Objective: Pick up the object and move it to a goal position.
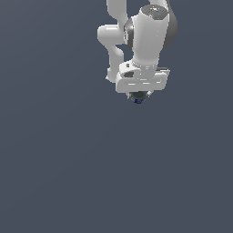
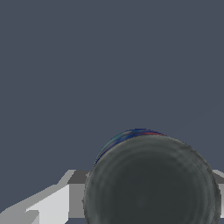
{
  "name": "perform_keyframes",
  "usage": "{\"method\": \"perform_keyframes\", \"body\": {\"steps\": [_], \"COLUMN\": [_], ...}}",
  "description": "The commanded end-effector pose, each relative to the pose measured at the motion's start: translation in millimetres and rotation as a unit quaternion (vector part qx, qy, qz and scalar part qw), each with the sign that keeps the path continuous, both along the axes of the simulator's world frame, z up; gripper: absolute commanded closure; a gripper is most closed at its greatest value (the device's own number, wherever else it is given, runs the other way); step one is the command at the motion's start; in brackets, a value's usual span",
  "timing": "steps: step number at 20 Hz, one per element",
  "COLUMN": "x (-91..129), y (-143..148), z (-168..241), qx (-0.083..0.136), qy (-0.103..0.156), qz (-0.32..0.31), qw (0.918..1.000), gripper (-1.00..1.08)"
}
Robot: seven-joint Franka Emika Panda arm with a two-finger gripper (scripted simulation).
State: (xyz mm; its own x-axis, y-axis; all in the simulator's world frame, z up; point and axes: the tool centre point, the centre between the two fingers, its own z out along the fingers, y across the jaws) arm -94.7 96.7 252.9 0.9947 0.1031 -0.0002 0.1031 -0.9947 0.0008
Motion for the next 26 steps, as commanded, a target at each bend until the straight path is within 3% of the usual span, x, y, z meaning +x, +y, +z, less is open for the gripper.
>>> {"method": "perform_keyframes", "body": {"steps": [1,14,26], "x": [-7,-29,-30], "y": [2,11,12], "z": [27,122,135], "qx": [0.0,0.0,0.0], "qy": [0.0,0.0,0.0], "qz": [0.0,0.0,0.0], "qw": [1.0,1.0,1.0], "gripper": [1.08,1.08,1.08]}}
